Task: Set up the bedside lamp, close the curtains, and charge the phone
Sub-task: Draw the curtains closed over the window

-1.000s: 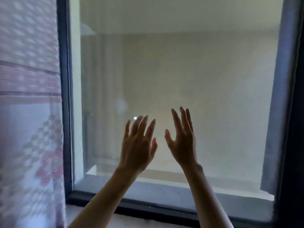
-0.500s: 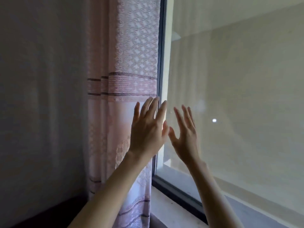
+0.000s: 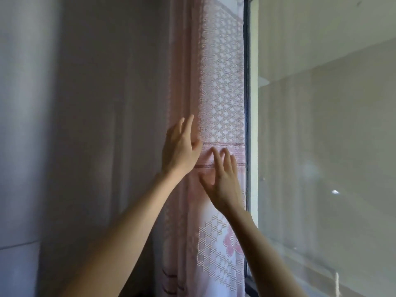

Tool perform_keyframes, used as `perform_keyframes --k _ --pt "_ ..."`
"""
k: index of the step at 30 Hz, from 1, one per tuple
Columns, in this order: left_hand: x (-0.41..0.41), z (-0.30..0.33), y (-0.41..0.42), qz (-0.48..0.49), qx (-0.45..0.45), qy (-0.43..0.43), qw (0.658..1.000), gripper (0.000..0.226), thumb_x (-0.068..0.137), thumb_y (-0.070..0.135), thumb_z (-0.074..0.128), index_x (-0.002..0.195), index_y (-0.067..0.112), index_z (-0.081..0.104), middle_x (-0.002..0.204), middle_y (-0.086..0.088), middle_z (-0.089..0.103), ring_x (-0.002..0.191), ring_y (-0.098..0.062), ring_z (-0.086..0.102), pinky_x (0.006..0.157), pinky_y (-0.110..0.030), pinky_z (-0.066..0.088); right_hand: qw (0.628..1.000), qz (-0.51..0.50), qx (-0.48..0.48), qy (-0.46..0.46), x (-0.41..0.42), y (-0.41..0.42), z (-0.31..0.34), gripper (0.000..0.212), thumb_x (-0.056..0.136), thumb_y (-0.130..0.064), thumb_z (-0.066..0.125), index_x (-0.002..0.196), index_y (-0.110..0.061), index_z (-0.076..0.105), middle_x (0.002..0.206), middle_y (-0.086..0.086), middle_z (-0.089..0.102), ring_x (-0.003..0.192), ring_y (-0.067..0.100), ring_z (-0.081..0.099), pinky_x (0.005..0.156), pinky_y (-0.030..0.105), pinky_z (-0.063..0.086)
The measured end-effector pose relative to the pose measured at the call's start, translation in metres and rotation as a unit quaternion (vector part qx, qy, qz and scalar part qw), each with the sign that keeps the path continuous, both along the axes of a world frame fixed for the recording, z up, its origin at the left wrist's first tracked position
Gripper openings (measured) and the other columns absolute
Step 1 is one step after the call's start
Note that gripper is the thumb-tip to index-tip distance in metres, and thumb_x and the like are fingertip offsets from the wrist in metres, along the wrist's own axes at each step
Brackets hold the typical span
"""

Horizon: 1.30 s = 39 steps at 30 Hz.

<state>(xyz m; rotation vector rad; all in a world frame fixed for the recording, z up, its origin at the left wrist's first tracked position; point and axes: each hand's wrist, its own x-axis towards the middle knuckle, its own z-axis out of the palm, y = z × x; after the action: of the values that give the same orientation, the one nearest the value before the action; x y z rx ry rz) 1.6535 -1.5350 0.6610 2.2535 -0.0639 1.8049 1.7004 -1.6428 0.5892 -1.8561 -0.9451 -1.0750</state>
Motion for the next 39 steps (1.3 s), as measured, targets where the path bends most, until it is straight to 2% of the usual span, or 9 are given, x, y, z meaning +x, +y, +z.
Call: perform_keyframes --k 4,9,14,17,21,28,30,35,39 --pt "0.004 0.042 -0.014 -0.185 -0.127 0.007 0.975 0.055 0.089 0.019 0.051 0.139 0.012 0.03 0.145 -0.01 0.038 0.132 -0.021 0.036 0.108 -0.028 0.028 0.996 0.013 0.03 0.077 -0.005 0.018 0.014 0.083 0.084 -0.043 0.058 0.145 -0.016 0.009 0.154 0.013 0.011 0.143 0.029 0.003 0.115 0.038 0.007" --pt "0.01 0.083 -0.027 -0.255 -0.153 -0.018 0.955 0.055 0.085 0.018 0.057 0.136 0.013 0.036 0.128 -0.003 0.054 0.114 -0.018 0.052 0.097 -0.026 0.041 0.991 0.057 0.076 0.099 -0.011 0.023 0.028 0.074 0.088 -0.032 0.055 0.145 -0.016 0.01 0.148 0.006 0.032 0.133 0.022 0.033 0.103 0.031 0.03" --pt "0.014 0.105 -0.039 -0.27 -0.149 -0.06 0.949 0.053 0.079 0.01 0.065 0.128 0.013 0.046 0.101 -0.002 0.06 0.086 -0.011 0.054 0.079 -0.019 0.043 0.988 0.05 0.106 0.098 -0.013 0.02 0.037 0.049 0.088 -0.021 0.039 0.135 -0.017 0.029 0.106 0.003 0.063 0.096 0.029 0.057 0.072 0.034 0.042" --pt "0.019 0.112 -0.045 -0.258 -0.151 -0.056 0.953 0.054 0.077 0.014 0.067 0.127 0.013 0.047 0.101 0.001 0.058 0.086 -0.009 0.053 0.074 -0.013 0.038 0.985 0.057 0.137 0.083 -0.019 0.014 0.047 0.042 0.088 -0.009 0.04 0.13 -0.013 0.038 0.071 -0.001 0.055 0.07 0.021 0.05 0.06 0.031 0.033" --pt "0.021 0.117 -0.052 -0.267 -0.187 -0.059 0.943 0.044 0.076 0.017 0.068 0.118 0.012 0.056 0.1 -0.002 0.065 0.085 -0.014 0.059 0.075 -0.02 0.042 0.984 0.04 0.161 0.07 -0.021 0.004 0.061 0.039 0.09 -0.009 0.042 0.129 -0.013 0.044 0.072 0.005 0.059 0.07 0.023 0.053 0.062 0.03 0.036" --pt "0.018 0.125 -0.062 -0.28 -0.24 -0.096 0.925 0.021 0.077 0.012 0.063 0.096 0.008 0.068 0.094 -0.01 0.071 0.089 -0.026 0.064 0.073 -0.025 0.044 0.981 0.044 0.171 0.085 -0.028 -0.01 0.107 0.017 0.093 -0.026 0.044 0.087 -0.016 0.056 0.057 -0.007 0.047 0.053 0.01 0.042 0.048 0.014 0.032" --pt "0.012 0.13 -0.066 -0.297 -0.242 -0.095 0.919 0.024 0.076 0.015 0.066 0.1 0.009 0.067 0.096 -0.011 0.071 0.091 -0.026 0.064 0.078 -0.028 0.047 0.981 0.019 0.178 0.071 -0.028 -0.016 0.116 0.021 0.09 -0.018 0.046 0.074 -0.004 0.053 0.051 -0.003 0.042 0.05 0.015 0.034 0.047 0.024 0.029" --pt "-0.013 0.141 -0.083 -0.311 -0.229 -0.108 0.916 0.023 0.075 0.012 0.067 0.097 0.005 0.07 0.095 -0.009 0.072 0.081 -0.017 0.061 0.072 -0.022 0.042 0.976 0.032 0.204 0.063 -0.036 -0.038 0.121 0.026 0.086 -0.012 0.048 0.065 0.004 0.05 0.053 0.009 0.038 0.054 0.02 0.028 0.051 0.028 0.023" --pt "-0.035 0.147 -0.12 -0.337 -0.198 -0.121 0.912 0.012 0.076 0.012 0.068 0.08 0.001 0.071 0.069 -0.004 0.069 0.059 -0.002 0.051 0.063 -0.02 0.041 0.975 0.039 0.212 0.055 -0.054 -0.072 0.124 0.033 0.089 -0.017 0.048 0.066 0.006 0.047 0.054 0.009 0.036 0.055 0.018 0.026 0.051 0.028 0.021"
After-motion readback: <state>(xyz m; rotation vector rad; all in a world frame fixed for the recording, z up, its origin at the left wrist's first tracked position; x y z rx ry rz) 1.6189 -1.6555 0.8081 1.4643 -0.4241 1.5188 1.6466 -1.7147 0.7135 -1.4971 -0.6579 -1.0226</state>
